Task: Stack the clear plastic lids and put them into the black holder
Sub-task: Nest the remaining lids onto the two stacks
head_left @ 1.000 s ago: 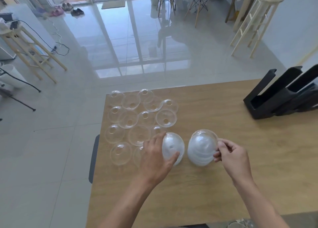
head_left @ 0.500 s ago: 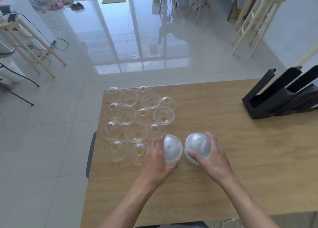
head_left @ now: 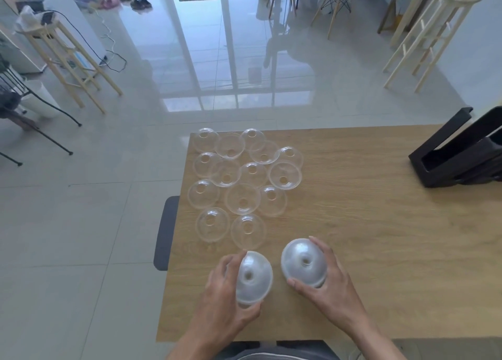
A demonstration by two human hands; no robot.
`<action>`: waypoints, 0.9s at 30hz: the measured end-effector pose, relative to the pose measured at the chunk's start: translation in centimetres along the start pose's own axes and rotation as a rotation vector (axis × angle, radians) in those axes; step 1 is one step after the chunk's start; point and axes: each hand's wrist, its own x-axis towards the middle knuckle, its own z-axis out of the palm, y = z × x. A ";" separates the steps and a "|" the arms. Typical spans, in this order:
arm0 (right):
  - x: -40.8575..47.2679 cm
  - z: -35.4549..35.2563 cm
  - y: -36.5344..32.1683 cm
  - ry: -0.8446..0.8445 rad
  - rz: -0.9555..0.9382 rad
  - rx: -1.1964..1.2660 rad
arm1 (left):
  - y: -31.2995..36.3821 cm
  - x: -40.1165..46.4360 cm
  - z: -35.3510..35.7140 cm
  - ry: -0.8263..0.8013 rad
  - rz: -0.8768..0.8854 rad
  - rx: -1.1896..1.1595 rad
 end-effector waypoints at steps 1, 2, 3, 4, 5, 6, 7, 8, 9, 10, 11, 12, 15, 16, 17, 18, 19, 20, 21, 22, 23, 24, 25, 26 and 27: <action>-0.3 0.8 -0.3 -0.011 -0.003 0.002 | -0.5 -0.5 -0.5 0.014 -0.013 -0.005; -0.6 1.6 -0.7 -0.020 -0.008 0.002 | -0.9 -0.8 -0.9 0.027 -0.022 -0.010; -0.9 2.3 -1.2 -0.026 -0.014 0.002 | -1.3 -1.1 -1.3 0.035 -0.027 -0.014; -1.1 2.9 -1.6 -0.029 -0.021 0.001 | -1.6 -1.3 -1.7 0.039 -0.032 -0.017; -1.2 3.3 -2.0 -0.029 -0.025 0.001 | -1.7 -1.4 -2.0 0.040 -0.036 -0.019; -1.3 3.7 -2.3 -0.025 -0.022 0.005 | -1.7 -1.5 -2.3 0.036 -0.042 -0.019; -1.4 4.0 -2.7 -0.021 -0.013 0.014 | -1.5 -1.5 -2.6 0.030 -0.050 -0.018; -1.6 4.1 -3.0 -0.019 0.001 0.028 | -1.4 -1.6 -2.9 0.025 -0.060 -0.016; -1.7 4.0 -3.2 -0.017 0.017 0.043 | -1.2 -1.7 -3.3 0.034 -0.071 -0.024; -1.8 3.8 -3.5 -0.013 0.032 0.057 | -1.2 -1.7 -3.7 0.059 -0.089 -0.048; -1.7 3.4 -3.8 -0.002 0.044 0.071 | -1.2 -1.6 -4.3 0.093 -0.117 -0.081; -1.5 2.7 -4.1 0.018 0.049 0.089 | -1.4 -1.4 -4.8 0.126 -0.145 -0.111; 1.3 0.2 -5.4 0.075 0.031 0.130 | -2.9 0.9 -6.5 0.197 -0.238 -0.183; 2.9 -0.4 -6.1 0.070 0.015 0.118 | -3.7 2.0 -7.0 0.218 -0.272 -0.184; 4.6 -0.8 -6.8 0.047 0.002 0.077 | -4.4 3.4 -7.3 0.226 -0.302 -0.158; 6.4 -0.9 -7.3 0.006 -0.007 0.007 | -5.0 4.7 -7.5 0.211 -0.328 -0.114; 8.2 -0.7 -7.7 -0.050 -0.009 -0.081 | -5.5 5.9 -7.6 0.174 -0.348 -0.060; 9.7 -0.1 -7.9 -0.117 0.003 -0.165 | -5.9 6.9 -7.5 0.131 -0.360 -0.012; 11.1 0.6 -8.0 -0.194 0.033 -0.227 | -6.1 7.8 -7.2 0.096 -0.364 0.024; 12.2 1.4 -8.0 -0.267 0.070 -0.266 | -6.2 8.4 -6.9 0.075 -0.365 0.052; 13.2 2.3 -7.9 -0.326 0.103 -0.291 | -6.3 8.9 -6.5 0.065 -0.364 0.073; 14.0 3.2 -7.8 -0.363 0.123 -0.307 | -6.4 9.4 -6.2 0.062 -0.363 0.090; 14.7 4.0 -7.7 -0.381 0.134 -0.325 | -6.6 9.7 -5.8 0.063 -0.367 0.106; 15.1 4.5 -7.5 -0.387 0.138 -0.347 | -6.7 10.0 -5.4 0.064 -0.374 0.120; 15.4 5.0 -7.3 -0.388 0.140 -0.362 | -6.8 10.1 -5.1 0.064 -0.382 0.133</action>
